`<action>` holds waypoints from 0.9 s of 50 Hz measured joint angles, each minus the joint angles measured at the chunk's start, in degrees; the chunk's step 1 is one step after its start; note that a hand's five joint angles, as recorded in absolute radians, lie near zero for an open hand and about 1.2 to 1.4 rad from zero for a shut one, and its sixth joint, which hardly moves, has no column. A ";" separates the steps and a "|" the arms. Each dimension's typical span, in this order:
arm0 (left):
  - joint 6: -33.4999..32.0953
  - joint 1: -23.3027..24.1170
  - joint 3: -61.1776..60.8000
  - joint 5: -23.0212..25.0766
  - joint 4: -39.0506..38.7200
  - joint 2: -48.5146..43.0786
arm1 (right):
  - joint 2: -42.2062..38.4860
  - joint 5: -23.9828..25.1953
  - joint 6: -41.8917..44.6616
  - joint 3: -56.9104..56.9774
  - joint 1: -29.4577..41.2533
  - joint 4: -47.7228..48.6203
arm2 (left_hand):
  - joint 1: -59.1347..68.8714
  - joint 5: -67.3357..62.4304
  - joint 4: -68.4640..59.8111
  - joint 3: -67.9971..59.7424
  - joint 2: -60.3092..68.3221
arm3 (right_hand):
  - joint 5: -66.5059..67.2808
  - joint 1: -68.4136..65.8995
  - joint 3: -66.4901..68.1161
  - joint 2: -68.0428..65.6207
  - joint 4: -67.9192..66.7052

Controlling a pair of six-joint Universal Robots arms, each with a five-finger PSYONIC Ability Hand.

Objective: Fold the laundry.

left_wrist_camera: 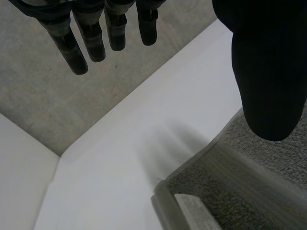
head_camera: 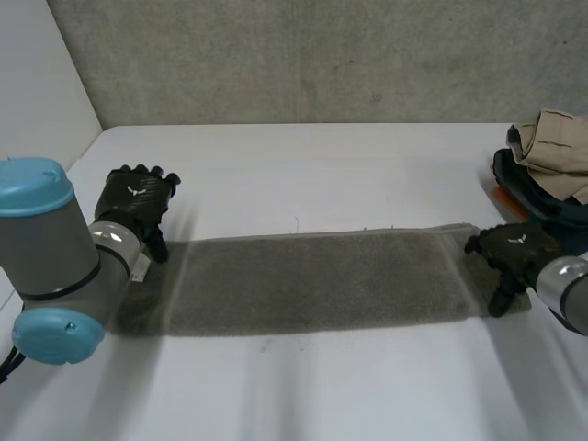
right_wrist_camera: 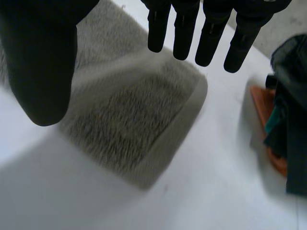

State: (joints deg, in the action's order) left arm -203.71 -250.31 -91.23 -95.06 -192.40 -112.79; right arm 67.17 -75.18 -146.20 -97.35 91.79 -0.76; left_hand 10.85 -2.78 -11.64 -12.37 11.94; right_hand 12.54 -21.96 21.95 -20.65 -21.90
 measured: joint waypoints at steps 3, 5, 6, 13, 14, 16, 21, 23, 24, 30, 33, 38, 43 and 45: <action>0.54 0.05 -0.82 0.68 -1.05 0.01 | -0.01 1.03 0.23 -2.01 -1.73 2.18 | 0.00 0.00 0.00 0.00 0.00 | 0.45 -0.05 0.07 0.00 -0.20; 0.77 0.11 -1.11 1.01 -1.38 -0.02 | -0.11 1.44 0.38 -2.99 -2.57 3.90 | 0.00 0.00 0.00 0.00 0.00 | 1.00 -0.44 0.49 -0.38 -0.63; 0.86 0.16 -1.20 1.16 -1.48 -0.04 | -0.29 1.60 0.52 -3.47 -2.98 5.09 | 0.00 0.00 0.00 0.00 0.00 | 2.57 -2.22 2.29 -2.32 -2.38; 0.98 0.47 -1.44 1.19 -1.35 -0.07 | -3.38 1.20 2.55 -3.99 -4.06 9.84 | 0.00 0.00 0.00 0.00 0.00 | 37.66 -40.22 38.80 -40.79 -38.79; 0.98 0.49 -1.50 1.14 -1.32 -0.03 | -3.76 1.04 2.95 -3.98 -4.29 10.30 | 0.00 0.00 0.00 0.00 0.00 | 42.73 -42.75 45.18 -46.88 -45.32; 0.98 0.50 -1.76 1.06 -1.29 0.34 | -4.12 0.51 3.81 -4.06 -5.26 11.24 | 0.00 0.00 0.00 0.00 0.00 | 42.80 -42.75 46.04 -47.00 -46.38; 1.17 0.43 -2.67 1.00 -1.28 2.38 | -0.40 -0.71 6.61 -4.89 -9.09 12.48 | 0.00 0.00 0.00 0.00 0.00 | 42.74 -42.75 46.09 -47.00 -46.73; 1.59 0.40 -3.00 0.99 -1.29 3.52 | 2.09 -1.03 8.53 -5.19 -10.57 12.45 | 0.00 0.00 0.00 0.00 0.00 | 42.81 -42.75 46.09 -47.00 -46.74; 1.82 0.39 -3.11 1.00 -1.29 3.92 | 2.83 -1.14 9.24 -5.24 -11.01 12.42 | 0.00 0.00 0.00 0.00 0.00 | 42.81 -42.75 46.09 -47.00 -46.74; 4.35 0.17 -3.81 1.18 -1.31 6.47 | 6.89 -2.26 14.60 -4.56 -13.96 12.01 | 0.00 0.00 0.00 0.00 0.00 | 42.81 -42.75 46.16 -47.00 -46.75; 5.66 -0.16 -4.04 1.29 -1.31 7.68 | 8.21 -2.86 15.46 -3.63 -13.06 11.97 | 0.00 0.00 0.00 0.00 0.00 | 42.83 -42.75 46.25 -47.00 -46.76; 6.70 -1.12 -4.27 1.36 -1.35 9.63 | 10.16 -3.02 13.17 -1.57 -3.24 13.06 | 0.00 0.00 0.00 0.00 0.00 | 43.55 -42.75 46.39 -47.03 -46.80; 7.34 -2.08 -4.58 1.37 -1.43 11.43 | 10.86 -2.74 8.91 0.61 10.63 16.30 | 0.00 0.00 0.00 0.00 0.00 | 43.56 -42.75 46.42 -47.04 -46.82; 7.84 -2.42 -4.82 1.37 -1.55 12.33 | 9.72 -1.85 6.63 2.01 19.84 19.70 | 0.00 0.00 0.00 0.00 0.00 | 43.57 -42.75 46.44 -47.04 -46.82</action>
State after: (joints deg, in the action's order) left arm -195.87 -252.73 -96.05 -93.68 -193.96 -100.46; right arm 76.89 -77.03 -139.57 -95.34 111.63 18.94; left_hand 10.85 -2.78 -11.64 -12.37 11.94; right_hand 56.11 -64.71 68.39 -67.70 -68.72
